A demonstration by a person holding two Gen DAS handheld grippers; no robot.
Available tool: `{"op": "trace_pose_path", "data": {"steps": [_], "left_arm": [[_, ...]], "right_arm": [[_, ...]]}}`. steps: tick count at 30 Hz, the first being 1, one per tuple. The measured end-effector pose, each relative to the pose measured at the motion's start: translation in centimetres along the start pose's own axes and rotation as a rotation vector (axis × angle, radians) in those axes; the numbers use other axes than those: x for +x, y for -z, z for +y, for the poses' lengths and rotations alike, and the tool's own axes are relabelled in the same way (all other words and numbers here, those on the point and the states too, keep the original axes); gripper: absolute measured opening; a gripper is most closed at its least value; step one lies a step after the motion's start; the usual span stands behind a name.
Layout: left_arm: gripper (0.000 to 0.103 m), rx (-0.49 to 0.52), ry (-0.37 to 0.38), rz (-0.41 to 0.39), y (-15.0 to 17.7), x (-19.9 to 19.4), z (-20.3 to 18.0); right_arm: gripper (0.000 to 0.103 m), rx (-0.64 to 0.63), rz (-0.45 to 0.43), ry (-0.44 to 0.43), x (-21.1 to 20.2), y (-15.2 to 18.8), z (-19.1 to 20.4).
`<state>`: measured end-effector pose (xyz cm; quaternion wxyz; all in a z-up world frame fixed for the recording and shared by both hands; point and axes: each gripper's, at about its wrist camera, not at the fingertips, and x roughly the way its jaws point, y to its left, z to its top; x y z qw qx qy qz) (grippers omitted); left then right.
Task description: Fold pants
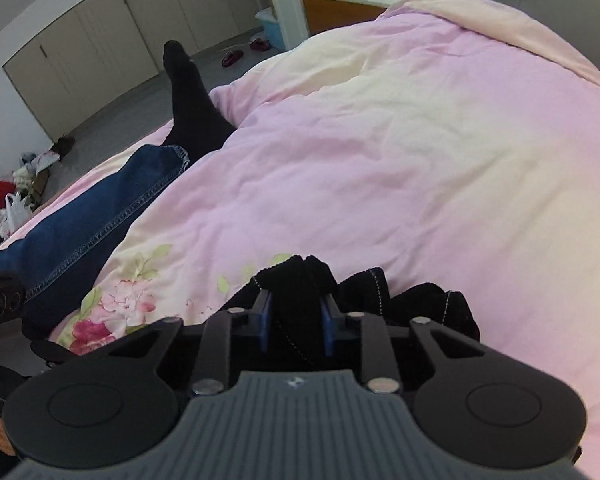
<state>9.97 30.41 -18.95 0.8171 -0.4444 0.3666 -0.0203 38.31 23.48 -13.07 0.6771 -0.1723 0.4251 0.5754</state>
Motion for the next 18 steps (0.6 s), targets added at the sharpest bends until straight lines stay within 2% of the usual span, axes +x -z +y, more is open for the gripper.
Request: {"op": "trace_pose_path", "data": {"steps": [3,6,7,8,10,12,13,14,18], "left_arm": [[0.031,0.033,0.042,-0.038,0.3,-1.2,-0.9],[0.031,0.014,0.182,-0.079,-0.3,-3.3,-1.2],[0.031,0.012,0.174,-0.088,-0.6,-3.6,-1.2],[0.031,0.013,0.143,-0.092,-0.9,-3.6,-1.1],[0.030,-0.013,0.065,-0.050,-1.1,-2.4,-0.4],[0.030,-0.071,0.015,-0.008,-0.6,-0.7,0.7],[0.030,-0.074,0.000,-0.011,-0.2,-0.2,1.0],[0.031,-0.066,-0.005,-0.020,-0.1,-0.1,0.9],[0.032,-0.038,-0.021,-0.040,-0.4,-0.3,0.4]], "right_arm": [[0.015,0.034,-0.114,0.022,-3.3,0.5,0.6],[0.014,0.069,-0.234,0.013,-7.8,-0.4,0.5],[0.013,0.079,-0.257,0.017,-8.8,-1.0,0.3],[0.003,0.082,-0.277,0.022,-9.4,-1.6,0.1],[0.000,0.108,-0.318,0.032,-9.6,-2.9,-0.7],[0.000,0.116,-0.278,0.072,-7.8,-4.0,-1.4],[0.000,0.116,-0.242,0.116,-6.2,-4.4,-1.7],[0.000,0.125,-0.221,0.124,-5.1,-4.5,-2.0],[0.002,0.129,-0.231,0.037,-3.8,-3.0,-1.1]]}}
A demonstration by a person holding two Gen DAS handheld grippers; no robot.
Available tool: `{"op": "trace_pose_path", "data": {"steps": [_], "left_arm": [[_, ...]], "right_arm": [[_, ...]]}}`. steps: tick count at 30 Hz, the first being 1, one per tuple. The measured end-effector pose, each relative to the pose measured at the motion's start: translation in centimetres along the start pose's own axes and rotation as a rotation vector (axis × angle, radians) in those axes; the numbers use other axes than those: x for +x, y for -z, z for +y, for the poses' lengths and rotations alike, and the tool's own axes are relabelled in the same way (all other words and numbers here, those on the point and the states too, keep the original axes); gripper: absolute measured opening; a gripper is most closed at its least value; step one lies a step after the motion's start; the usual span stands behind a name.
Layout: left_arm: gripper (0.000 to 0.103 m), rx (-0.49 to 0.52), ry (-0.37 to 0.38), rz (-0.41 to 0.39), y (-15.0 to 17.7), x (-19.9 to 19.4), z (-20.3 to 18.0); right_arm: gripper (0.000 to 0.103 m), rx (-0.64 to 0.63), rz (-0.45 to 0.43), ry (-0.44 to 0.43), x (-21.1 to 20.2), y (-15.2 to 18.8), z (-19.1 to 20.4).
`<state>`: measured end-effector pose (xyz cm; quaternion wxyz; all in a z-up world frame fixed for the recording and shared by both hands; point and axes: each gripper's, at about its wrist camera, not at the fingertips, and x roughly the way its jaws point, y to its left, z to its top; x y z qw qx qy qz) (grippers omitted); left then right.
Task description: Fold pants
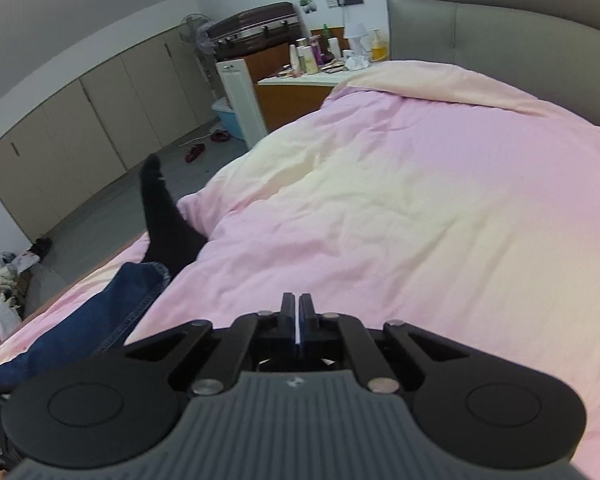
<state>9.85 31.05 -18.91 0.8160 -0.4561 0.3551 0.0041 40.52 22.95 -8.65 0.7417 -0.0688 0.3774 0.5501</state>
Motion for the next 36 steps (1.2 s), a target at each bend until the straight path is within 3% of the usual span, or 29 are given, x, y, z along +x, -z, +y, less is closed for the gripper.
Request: {"op": "trace_pose_path", "data": {"steps": [3,7,9,10,11,17,22,23,25,30,36], "left_arm": [[0.032,-0.044,0.007,-0.023,-0.3,-0.1,0.4],[0.032,-0.069,0.012,-0.029,-0.9,0.2,0.9],[0.032,-0.075,0.015,-0.025,-0.9,0.3,1.1],[0.032,-0.071,0.013,-0.023,-0.8,0.2,1.0],[0.032,-0.063,0.003,-0.022,-0.8,0.2,0.9],[0.040,0.025,-0.118,-0.036,-0.2,0.4,0.1],[0.042,-0.008,-0.085,-0.027,-0.1,0.2,0.7],[0.042,0.000,-0.084,-0.029,-0.1,0.2,0.6],[0.042,0.015,-0.093,-0.036,0.1,0.3,0.4],[0.042,0.001,-0.069,-0.029,0.1,0.2,0.7],[0.042,0.029,-0.087,-0.031,0.4,0.3,0.3]], "right_arm": [[0.012,-0.097,0.039,0.010,-0.6,1.9,1.5],[0.012,-0.127,0.116,-0.016,-0.9,4.0,1.8],[0.009,-0.172,0.166,0.083,0.4,4.8,2.1],[0.000,-0.194,0.187,0.162,1.7,5.3,2.2],[0.000,-0.191,0.192,0.205,2.8,5.6,2.0],[0.000,-0.127,0.199,0.250,7.7,6.4,1.4],[0.002,-0.148,0.090,0.226,3.8,6.9,2.7],[0.020,-0.150,0.064,0.222,2.6,7.3,3.1],[0.033,-0.164,0.044,0.244,0.5,9.1,3.9],[0.032,-0.251,-0.024,0.368,-3.3,16.0,7.3],[0.035,-0.126,-0.124,0.383,-7.3,22.5,9.7]]}}
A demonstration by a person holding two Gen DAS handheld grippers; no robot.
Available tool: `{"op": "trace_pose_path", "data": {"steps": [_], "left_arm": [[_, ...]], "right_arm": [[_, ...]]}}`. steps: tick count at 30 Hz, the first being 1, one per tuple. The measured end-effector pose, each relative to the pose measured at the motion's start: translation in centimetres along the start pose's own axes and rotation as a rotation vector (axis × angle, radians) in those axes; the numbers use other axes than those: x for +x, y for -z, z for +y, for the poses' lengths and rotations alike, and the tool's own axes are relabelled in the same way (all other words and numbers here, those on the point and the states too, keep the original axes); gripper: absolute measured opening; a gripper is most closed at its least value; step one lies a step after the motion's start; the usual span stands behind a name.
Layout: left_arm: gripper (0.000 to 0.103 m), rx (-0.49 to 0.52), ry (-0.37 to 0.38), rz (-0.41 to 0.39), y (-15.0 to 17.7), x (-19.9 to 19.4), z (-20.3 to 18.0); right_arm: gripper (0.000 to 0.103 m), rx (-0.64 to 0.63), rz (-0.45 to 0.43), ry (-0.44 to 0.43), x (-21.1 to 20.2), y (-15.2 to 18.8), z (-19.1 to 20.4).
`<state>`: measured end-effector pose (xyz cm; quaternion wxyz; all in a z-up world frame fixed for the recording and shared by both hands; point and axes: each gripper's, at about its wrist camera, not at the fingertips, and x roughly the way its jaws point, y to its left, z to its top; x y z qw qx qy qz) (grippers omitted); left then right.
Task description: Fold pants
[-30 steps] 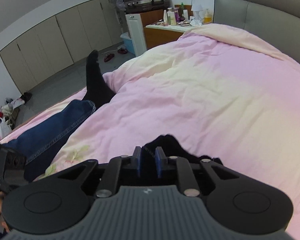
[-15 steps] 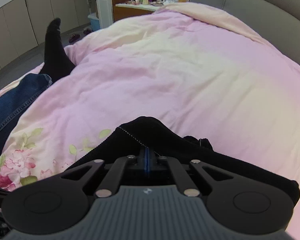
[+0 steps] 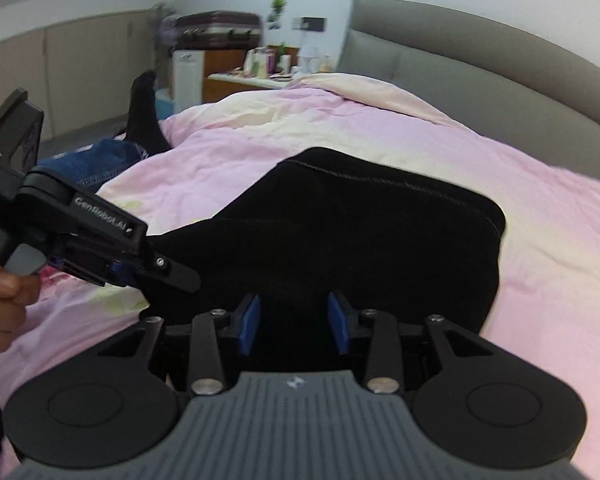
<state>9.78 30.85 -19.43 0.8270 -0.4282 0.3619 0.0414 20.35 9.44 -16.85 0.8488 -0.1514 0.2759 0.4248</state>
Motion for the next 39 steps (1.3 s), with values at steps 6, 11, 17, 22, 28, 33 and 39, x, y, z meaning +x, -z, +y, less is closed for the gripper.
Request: {"op": "trace_pose_path", "data": {"steps": [6,11,17,22,28,33,39], "left_arm": [[0.042,0.021,-0.014,-0.005,0.2,0.0,-0.3],[0.042,0.050,-0.028,-0.004,0.0,-0.5,-1.1],[0.050,0.106,-0.078,-0.037,-0.8,-3.1,-2.8],[0.055,0.291,-0.165,-0.159,-2.2,-5.9,-5.7],[0.055,0.417,-0.167,-0.124,-2.9,-3.5,-7.6],[0.054,0.436,-0.251,-0.034,-1.6,-0.7,-6.4],[0.062,0.466,-0.291,0.067,0.4,-0.2,-5.2]], "right_arm": [[0.035,0.132,0.071,-0.019,-1.9,3.3,-0.7],[0.036,0.191,0.094,-0.028,-3.6,3.9,-1.4],[0.039,0.234,0.071,-0.005,-5.0,4.0,-1.8],[0.040,0.303,-0.004,0.028,-6.2,4.3,-2.1],[0.040,0.444,-0.010,0.106,-5.4,4.5,-3.5],[0.041,0.512,-0.003,0.095,-5.4,5.2,-4.1],[0.047,0.493,0.030,0.087,-5.4,5.9,-4.7]]}}
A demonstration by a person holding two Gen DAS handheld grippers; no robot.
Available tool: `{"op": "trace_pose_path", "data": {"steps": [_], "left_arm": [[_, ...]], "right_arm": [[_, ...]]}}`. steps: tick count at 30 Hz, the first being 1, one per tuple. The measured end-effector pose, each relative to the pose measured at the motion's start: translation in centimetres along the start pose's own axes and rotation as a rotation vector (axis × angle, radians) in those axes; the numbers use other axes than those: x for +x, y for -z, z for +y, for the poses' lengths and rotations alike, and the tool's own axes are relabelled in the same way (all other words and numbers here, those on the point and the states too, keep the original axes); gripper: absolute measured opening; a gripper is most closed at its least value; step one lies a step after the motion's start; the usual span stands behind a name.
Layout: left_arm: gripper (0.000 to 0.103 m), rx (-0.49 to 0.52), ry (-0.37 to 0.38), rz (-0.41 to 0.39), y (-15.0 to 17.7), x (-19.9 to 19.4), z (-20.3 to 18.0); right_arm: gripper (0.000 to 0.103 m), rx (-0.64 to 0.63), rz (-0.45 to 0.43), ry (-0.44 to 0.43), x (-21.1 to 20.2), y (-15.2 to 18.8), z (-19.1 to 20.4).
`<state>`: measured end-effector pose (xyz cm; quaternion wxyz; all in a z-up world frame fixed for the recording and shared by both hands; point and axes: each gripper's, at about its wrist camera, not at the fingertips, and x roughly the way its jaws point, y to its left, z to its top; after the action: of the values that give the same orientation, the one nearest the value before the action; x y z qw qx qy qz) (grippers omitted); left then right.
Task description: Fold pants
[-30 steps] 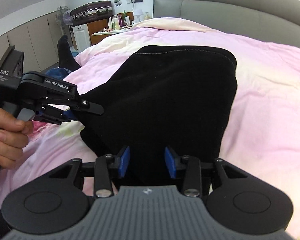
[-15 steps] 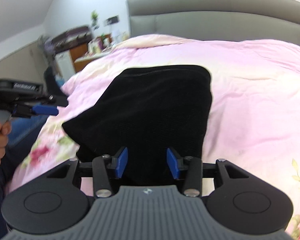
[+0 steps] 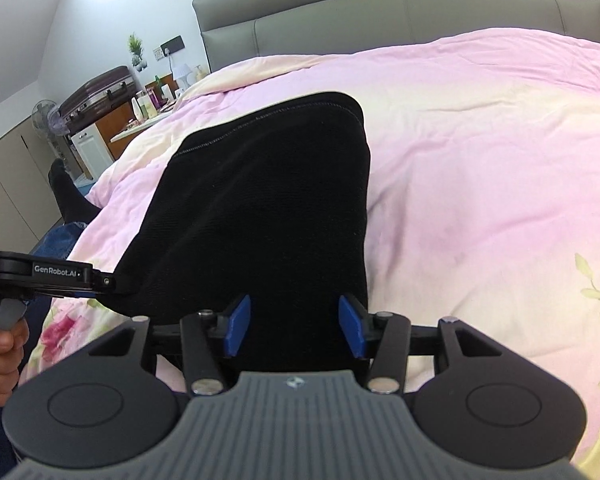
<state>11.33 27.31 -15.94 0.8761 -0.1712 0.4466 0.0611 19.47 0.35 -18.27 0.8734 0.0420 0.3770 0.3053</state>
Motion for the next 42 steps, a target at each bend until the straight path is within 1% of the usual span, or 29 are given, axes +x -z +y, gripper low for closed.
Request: {"op": "trace_pose_path", "data": {"steps": [1,3,6,9,11,13,16,17,19,22,24,25,27,28,30,33,35,38,39,40,42], "left_arm": [[0.066,0.003,-0.002,0.008,-0.1,-0.2,0.1],[0.066,-0.001,0.012,0.009,-0.4,-0.9,0.2],[0.067,-0.033,0.038,-0.021,-1.3,-2.1,0.6],[0.075,-0.087,0.047,-0.049,-2.4,-2.6,1.1],[0.080,-0.119,0.077,-0.057,-3.2,-2.6,1.3],[0.083,-0.156,0.135,-0.036,-4.2,-1.9,1.4],[0.083,-0.226,0.255,0.014,-5.3,-0.6,2.3],[0.084,-0.236,0.277,0.028,-5.4,-0.2,2.5],[0.088,-0.222,0.279,0.045,-5.8,0.6,2.6],[0.089,-0.191,0.257,0.061,-6.3,2.2,2.8],[0.089,-0.223,0.282,0.094,-6.3,3.7,3.3],[0.089,-0.248,0.309,0.109,-6.3,4.4,3.6],[0.089,-0.288,0.361,0.130,-6.0,5.4,4.2],[0.089,-0.299,0.375,0.139,-5.9,5.7,4.3],[0.090,-0.303,0.396,0.150,-5.8,6.2,4.3],[0.092,-0.300,0.415,0.159,-5.7,6.8,4.5],[0.094,-0.309,0.429,0.171,-5.8,7.1,4.8],[0.096,-0.327,0.458,0.192,-5.7,7.8,5.1],[0.098,-0.333,0.466,0.204,-5.6,8.2,5.2],[0.101,-0.335,0.470,0.218,-5.6,8.5,5.2],[0.103,-0.324,0.472,0.230,-5.5,9.0,4.9]], "right_arm": [[0.047,-0.009,0.005,0.000,0.0,0.0,-0.1],[0.048,-0.024,0.013,0.001,-0.2,0.0,-0.4],[0.050,-0.016,0.012,0.000,-0.4,-0.1,-1.1],[0.050,0.009,0.010,0.003,-0.5,0.0,-1.8],[0.051,0.030,0.010,-0.001,-0.5,0.0,-2.3],[0.051,0.048,0.009,-0.010,-0.5,0.0,-2.4],[0.052,0.053,0.006,-0.023,-0.4,-0.3,-2.6],[0.052,0.050,0.004,-0.026,-0.4,-0.4,-2.6],[0.052,0.044,-0.002,-0.033,-0.3,-0.7,-2.6],[0.055,0.045,-0.009,-0.046,0.0,-1.1,-2.7],[0.056,0.058,-0.008,-0.059,0.4,-1.3,-2.8],[0.056,0.071,-0.006,-0.069,0.6,-1.5,-2.9],[0.057,0.103,-0.002,-0.093,1.0,-1.9,-3.3],[0.058,0.136,0.002,-0.114,1.2,-2.1,-3.7],[0.062,0.230,0.010,-0.164,1.8,-2.6,-4.8],[0.063,0.369,0.037,-0.246,3.2,-3.4,-6.6],[0.069,0.421,0.057,-0.279,4.1,-4.1,-7.4],[0.072,0.455,0.097,-0.306,5.5,-5.0,-7.9],[0.072,0.450,0.107,-0.309,5.9,-5.2,-8.0],[0.074,0.442,0.121,-0.313,6.4,-5.5,-8.0],[0.077,0.431,0.144,-0.317,7.2,-5.9,-8.2]]}}
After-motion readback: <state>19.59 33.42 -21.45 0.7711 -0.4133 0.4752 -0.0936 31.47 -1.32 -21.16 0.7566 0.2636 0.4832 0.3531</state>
